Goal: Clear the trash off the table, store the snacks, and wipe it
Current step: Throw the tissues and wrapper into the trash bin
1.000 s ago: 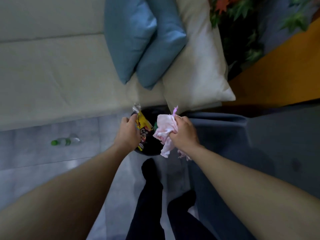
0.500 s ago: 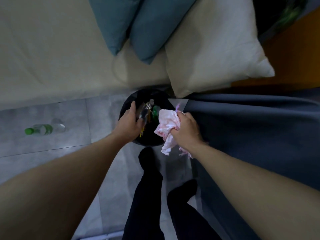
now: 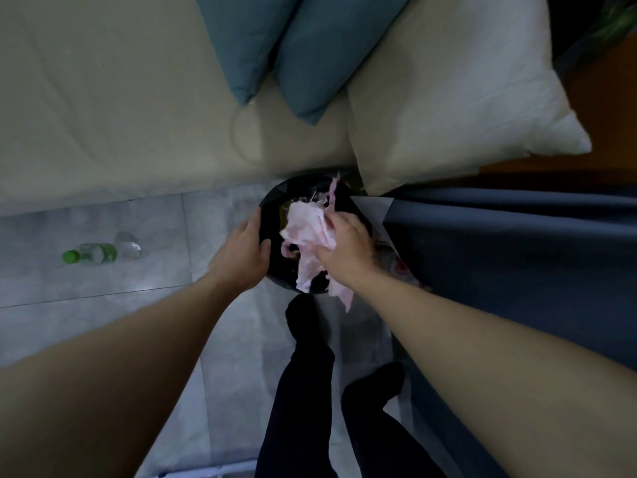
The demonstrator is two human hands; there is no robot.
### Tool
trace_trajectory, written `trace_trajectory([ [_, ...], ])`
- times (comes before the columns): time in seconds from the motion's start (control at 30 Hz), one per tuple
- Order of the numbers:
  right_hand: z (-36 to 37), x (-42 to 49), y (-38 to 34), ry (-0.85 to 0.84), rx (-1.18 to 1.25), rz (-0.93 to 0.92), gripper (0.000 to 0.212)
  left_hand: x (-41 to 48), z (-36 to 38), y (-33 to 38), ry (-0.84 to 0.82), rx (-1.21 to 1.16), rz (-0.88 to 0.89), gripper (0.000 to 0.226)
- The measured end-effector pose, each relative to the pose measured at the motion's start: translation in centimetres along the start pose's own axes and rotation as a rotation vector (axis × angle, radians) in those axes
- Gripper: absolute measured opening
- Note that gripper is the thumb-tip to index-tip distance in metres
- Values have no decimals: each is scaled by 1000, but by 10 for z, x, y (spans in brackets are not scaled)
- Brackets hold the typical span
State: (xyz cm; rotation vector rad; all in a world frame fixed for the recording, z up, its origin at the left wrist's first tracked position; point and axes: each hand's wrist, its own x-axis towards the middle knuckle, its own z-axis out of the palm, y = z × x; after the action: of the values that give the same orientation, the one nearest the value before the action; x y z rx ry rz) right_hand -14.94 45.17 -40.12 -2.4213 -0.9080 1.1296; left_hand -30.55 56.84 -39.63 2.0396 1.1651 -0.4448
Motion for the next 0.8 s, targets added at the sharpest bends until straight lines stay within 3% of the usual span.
trace_trajectory([
  [0.4, -20, -16, 8, 28, -78, -33, 60, -6, -6, 15, -4, 23, 40, 57],
  [0.8, -112, -73, -27, 87, -147, -108, 67, -58, -65, 93, 52, 139, 80, 61],
])
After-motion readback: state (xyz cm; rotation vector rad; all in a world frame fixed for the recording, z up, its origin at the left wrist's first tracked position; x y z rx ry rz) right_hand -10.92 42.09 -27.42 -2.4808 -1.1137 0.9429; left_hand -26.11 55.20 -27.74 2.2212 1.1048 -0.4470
